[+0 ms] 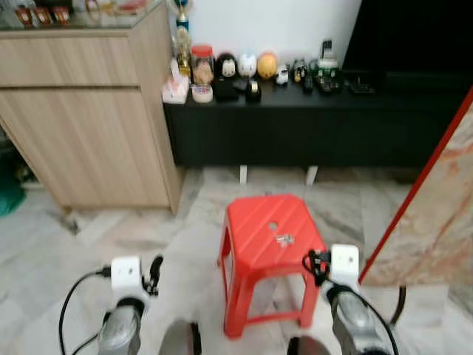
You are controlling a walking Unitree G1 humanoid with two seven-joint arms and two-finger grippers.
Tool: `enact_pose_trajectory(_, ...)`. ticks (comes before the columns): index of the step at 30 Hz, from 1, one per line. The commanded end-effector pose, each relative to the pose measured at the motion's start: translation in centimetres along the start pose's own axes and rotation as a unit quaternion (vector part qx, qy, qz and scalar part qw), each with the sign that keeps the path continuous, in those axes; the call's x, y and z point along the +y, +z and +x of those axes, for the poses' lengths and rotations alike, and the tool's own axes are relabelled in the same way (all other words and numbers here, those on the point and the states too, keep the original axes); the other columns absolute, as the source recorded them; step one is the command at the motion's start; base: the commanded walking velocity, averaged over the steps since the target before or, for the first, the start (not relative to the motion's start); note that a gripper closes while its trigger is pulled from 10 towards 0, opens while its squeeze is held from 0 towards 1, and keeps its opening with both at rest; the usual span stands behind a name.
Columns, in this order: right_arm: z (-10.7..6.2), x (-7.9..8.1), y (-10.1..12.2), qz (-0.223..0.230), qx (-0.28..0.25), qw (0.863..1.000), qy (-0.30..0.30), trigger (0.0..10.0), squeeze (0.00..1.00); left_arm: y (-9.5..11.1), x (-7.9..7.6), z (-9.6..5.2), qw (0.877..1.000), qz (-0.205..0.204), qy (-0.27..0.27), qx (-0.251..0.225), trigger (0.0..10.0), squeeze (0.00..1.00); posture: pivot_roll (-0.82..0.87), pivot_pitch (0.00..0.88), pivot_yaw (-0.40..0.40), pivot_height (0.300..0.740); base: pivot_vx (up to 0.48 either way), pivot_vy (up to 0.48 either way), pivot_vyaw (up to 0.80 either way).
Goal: Hang keys on a hook
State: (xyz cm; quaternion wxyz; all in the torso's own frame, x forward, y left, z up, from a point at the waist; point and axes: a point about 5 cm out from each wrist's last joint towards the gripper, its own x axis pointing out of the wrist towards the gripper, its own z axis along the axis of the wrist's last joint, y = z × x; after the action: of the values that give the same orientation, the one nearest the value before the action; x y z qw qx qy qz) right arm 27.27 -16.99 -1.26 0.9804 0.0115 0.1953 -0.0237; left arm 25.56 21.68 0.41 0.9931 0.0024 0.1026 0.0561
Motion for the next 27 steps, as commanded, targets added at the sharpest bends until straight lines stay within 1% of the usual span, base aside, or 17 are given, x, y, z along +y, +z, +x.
enact_pose_trajectory(1,0.13,0.34,0.3,-0.006,-0.006,1.0,0.01,10.0,0.0,0.03,0.12,0.06,1.0,0.003,0.0,0.003,10.0,0.0,0.01,0.014,-0.026,0.617,0.0,0.0,0.0)
enact_pose_trajectory(4,0.08,0.65,0.37,-0.012,-0.013,1.0,0.025,10.0,0.0,0.03,0.05,0.08,1.0,0.004,-0.002,0.004,10.0,0.0,0.01,0.013,-0.026,0.617,0.0,0.0,0.39)
enact_pose_trajectory(9,0.08,0.71,0.38,-0.008,-0.014,1.0,0.025,10.0,0.0,0.06,0.03,0.11,1.0,0.005,-0.002,0.004,10.0,0.0,0.01,0.014,-0.028,0.617,0.0,0.0,0.66)
enact_pose_trajectory(12,0.06,0.6,0.24,0.002,-0.009,1.0,0.019,10.0,0.0,0.06,0.02,0.12,1.0,0.005,-0.002,0.004,10.0,0.0,0.01,0.013,-0.027,0.617,0.0,0.0,0.0)
enact_pose_trajectory(19,0.06,0.66,0.4,-0.007,-0.016,0.999,0.027,10.0,0.0,0.07,0.01,0.13,1.0,0.005,-0.001,0.004,10.0,0.0,0.01,0.013,-0.025,0.617,0.0,0.0,0.0)
enact_pose_trajectory(23,0.06,0.8,0.48,-0.009,-0.02,0.999,0.031,10.0,0.0,0.02,-0.05,0.09,1.0,0.004,-0.002,0.004,10.0,0.0,0.01,0.013,-0.027,0.617,0.0,0.0,0.63)
enact_pose_trajectory(27,0.08,0.86,0.42,-0.005,-0.016,0.999,0.031,10.0,0.0,0.03,-0.02,0.09,1.0,0.004,-0.002,0.004,10.0,0.0,0.01,0.014,-0.027,0.617,0.0,0.0,0.0)
